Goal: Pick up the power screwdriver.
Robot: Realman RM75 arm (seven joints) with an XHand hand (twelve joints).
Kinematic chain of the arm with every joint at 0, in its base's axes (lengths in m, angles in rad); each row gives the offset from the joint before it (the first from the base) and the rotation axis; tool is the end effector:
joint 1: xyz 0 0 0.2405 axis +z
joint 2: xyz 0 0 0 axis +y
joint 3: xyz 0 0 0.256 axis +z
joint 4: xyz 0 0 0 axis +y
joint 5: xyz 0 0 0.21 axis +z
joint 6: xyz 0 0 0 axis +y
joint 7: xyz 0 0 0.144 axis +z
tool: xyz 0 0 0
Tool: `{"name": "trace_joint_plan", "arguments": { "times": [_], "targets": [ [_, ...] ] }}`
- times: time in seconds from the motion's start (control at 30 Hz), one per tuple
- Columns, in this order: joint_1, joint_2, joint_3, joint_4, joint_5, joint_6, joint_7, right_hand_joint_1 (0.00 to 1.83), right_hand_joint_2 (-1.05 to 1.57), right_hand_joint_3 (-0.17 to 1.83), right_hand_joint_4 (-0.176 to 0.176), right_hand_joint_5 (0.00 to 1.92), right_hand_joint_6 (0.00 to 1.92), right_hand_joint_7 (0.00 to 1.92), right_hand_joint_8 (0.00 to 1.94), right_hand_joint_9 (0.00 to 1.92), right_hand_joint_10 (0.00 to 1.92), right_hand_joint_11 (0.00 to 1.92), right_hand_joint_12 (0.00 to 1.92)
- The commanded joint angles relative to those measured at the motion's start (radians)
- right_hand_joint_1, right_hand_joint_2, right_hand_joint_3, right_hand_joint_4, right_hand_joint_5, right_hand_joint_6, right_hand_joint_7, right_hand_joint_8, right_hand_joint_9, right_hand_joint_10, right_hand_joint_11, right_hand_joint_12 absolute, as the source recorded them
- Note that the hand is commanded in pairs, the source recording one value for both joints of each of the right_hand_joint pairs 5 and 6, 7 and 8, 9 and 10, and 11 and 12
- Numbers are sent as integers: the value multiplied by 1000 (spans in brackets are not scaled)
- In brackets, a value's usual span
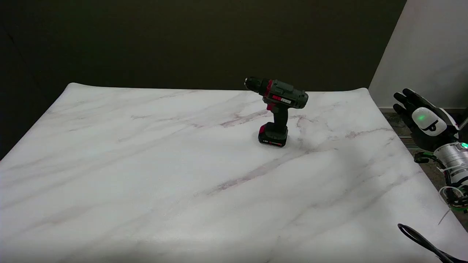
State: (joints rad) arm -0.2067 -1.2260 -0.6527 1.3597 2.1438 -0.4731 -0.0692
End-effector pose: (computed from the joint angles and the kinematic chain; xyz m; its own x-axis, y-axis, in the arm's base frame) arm -0.2424 -0.2038 0.5605 -0.1346 0.4436 0.8861 -0.9901 -0.0952 -0.1028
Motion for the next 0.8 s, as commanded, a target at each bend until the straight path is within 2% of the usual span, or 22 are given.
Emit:
{"name": "trace_joint_plan", "arguments": {
  "times": [0.03, 0.23, 0.5, 0.8],
  "targets": [
    [11, -8, 37, -50, 67, -155, -14, 1092, -149, 137, -176, 258, 258, 173, 173, 0, 0, 129, 129],
    [11, -22, -36, -48, 68, -156, -14, 1090, -145, 131, -176, 250, 250, 171, 171, 0, 0, 121, 121],
    [74, 34, -157, -168, 102, -151, -14, 1086, -205, 138, -176, 215, 215, 165, 165, 0, 0, 91, 91],
    [170, 56, -226, -225, 32, -141, -14, 1096, -198, 98, -176, 193, 193, 168, 168, 0, 0, 127, 127]
  ]
}}
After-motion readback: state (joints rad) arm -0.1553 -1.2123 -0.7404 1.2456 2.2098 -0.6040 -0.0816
